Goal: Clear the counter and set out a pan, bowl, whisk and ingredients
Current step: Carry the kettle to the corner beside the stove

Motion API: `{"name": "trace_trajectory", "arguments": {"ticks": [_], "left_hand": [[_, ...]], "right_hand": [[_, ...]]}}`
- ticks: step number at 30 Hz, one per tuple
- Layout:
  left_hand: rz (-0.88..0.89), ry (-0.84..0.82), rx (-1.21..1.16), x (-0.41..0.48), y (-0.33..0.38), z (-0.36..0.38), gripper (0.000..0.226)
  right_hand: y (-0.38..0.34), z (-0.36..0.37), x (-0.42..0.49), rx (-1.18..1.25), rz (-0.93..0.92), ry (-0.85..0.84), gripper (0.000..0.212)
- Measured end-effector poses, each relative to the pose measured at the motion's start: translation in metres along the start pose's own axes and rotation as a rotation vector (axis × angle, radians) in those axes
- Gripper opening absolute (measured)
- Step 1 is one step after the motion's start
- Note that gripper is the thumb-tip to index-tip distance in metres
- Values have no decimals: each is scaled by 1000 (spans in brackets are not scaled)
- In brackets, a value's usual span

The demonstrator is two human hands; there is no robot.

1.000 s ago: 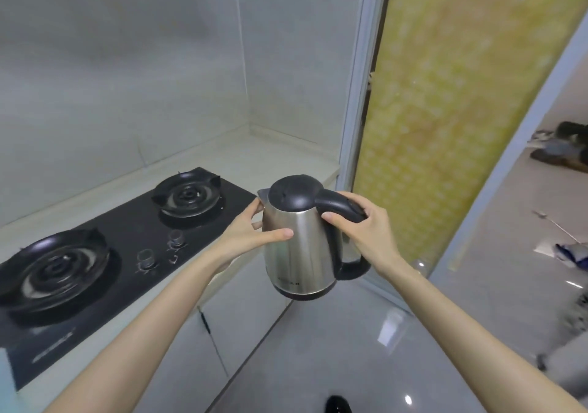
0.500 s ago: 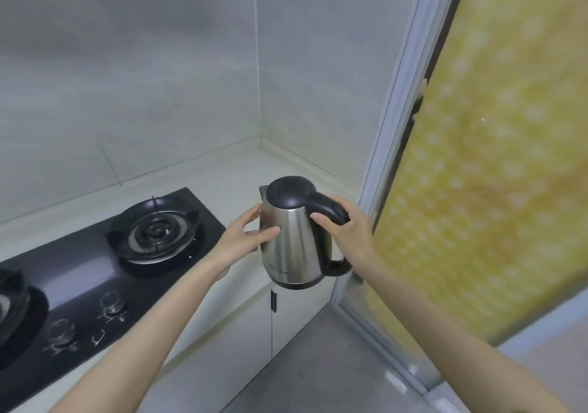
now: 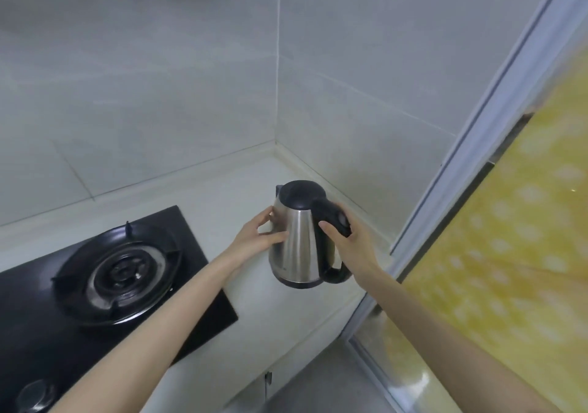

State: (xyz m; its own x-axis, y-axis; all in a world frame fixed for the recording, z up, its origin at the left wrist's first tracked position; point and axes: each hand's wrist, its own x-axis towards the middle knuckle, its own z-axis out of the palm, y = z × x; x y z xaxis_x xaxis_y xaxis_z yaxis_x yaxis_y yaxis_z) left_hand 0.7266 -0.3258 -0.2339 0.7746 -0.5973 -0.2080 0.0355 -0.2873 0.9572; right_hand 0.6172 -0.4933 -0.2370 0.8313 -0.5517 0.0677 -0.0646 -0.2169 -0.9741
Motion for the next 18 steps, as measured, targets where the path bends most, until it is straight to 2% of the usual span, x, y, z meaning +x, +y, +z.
{"name": "trace_trajectory", "arguments": {"ticks": [6,11,18], "left_hand": [[-50,35,6,67,0,-6,72],[-114,98,-15,121,-3,-18,69],[-230,183,2,192,15,-26,71]], "right_hand": [[21,13,79,35,79,-108,43],[42,34,151,27,25,-141,52],[49,60,245,58,-15,-235,51]]}}
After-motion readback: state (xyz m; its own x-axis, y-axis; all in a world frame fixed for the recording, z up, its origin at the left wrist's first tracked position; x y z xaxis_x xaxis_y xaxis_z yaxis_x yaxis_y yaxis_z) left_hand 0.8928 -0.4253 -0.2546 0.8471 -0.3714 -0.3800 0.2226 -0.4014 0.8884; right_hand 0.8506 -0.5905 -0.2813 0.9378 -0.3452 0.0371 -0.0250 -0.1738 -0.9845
